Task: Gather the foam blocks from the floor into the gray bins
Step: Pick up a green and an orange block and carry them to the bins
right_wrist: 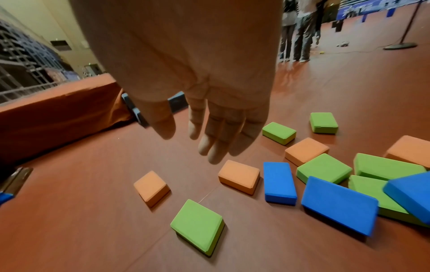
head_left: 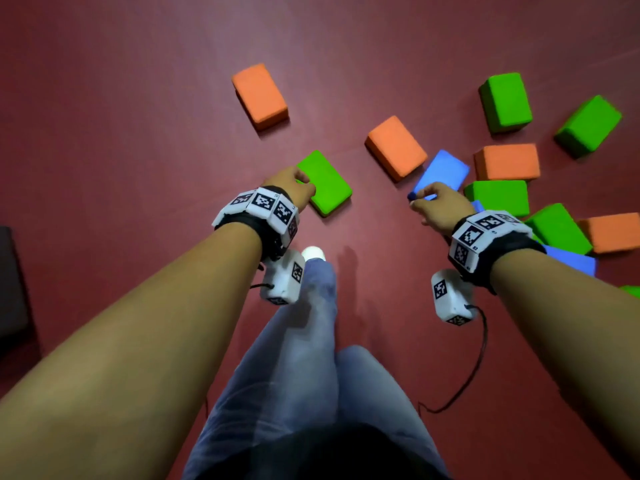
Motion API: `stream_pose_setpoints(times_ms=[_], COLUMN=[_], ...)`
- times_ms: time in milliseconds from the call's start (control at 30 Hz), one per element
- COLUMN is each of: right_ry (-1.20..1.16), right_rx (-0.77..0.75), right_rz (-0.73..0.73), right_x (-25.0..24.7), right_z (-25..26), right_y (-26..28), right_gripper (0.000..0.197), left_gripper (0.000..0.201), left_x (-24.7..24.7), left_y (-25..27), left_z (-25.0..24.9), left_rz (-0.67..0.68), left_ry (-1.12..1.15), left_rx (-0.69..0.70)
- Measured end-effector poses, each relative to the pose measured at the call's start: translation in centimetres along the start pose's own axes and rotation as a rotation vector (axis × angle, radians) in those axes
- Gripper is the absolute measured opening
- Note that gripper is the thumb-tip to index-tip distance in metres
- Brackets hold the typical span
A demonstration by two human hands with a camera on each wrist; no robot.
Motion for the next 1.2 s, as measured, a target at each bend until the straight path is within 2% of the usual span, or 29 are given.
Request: stream_pose_setpoints(times_ms=[67,167,300,500,700,800,900,1067,1200], right_ry=[0.030,0.077,0.127,0.217,0.280,0.349,0.402,0.460,0.527], right_rx=[0.007,-0.001,0.031,0.042,0.008,-0.035,-0.073,-0.048,0.030], right_rz=[0.029,0.039,0.060,0.083,0.145,0.144,0.130,0.048,0.079], right_x=[-0.2,0.1,1.3,4.9,10.4,13.4,16.5,19.1,19.4], right_z=[1.7,2.8,2.7,0.8,-1.5,-2.1,-2.7,-4.1,-6.1], right_y=[-3.9,-9.2,-16.7,-30.3,-45.0,-51.5,-57.1,-64.6,-68.3], right_gripper=[0.029,0.036,0.045,0.050,0.053,0.054,0.060,0.091,0.118], left_gripper=[0.028,0.030,0.037,0.039,0.055,0.062,0.073,0.097,0.113], left_x=[0.6,1.7,4.0,10.5,16.9,20.2,23.2,27.2,28.9], left_y=[-3.9,-9.5,-15.9,-25.5,-37.2,-42.8,-47.0,-51.5,-53.2], left_z=[-1.9,-2.9,-2.4,0.4,2.7,4.4,7.1,11.3,12.8], left_rz=[0.022,0.034,0.078,0.154,0.063,0.025,-0.019,0.056,0.100], left_ry=[0.024,0.041,0.047,-0.021,-0.104,-0.134,-0.177,-0.308,-0.413], left_rx=[-0.027,-0.094,-0.181,-0.279,-0.348,-0.349,-0.412,-0.455,-0.443])
Point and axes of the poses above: each hand's wrist, its own y-axis away from the middle knuckle, its own x-axis out of the palm, z = x × y, the point moved 1 cm from there along -y, towards the middle knuckle, and after that the axes turned 4 degrees about -z, right-handed, at the moved point
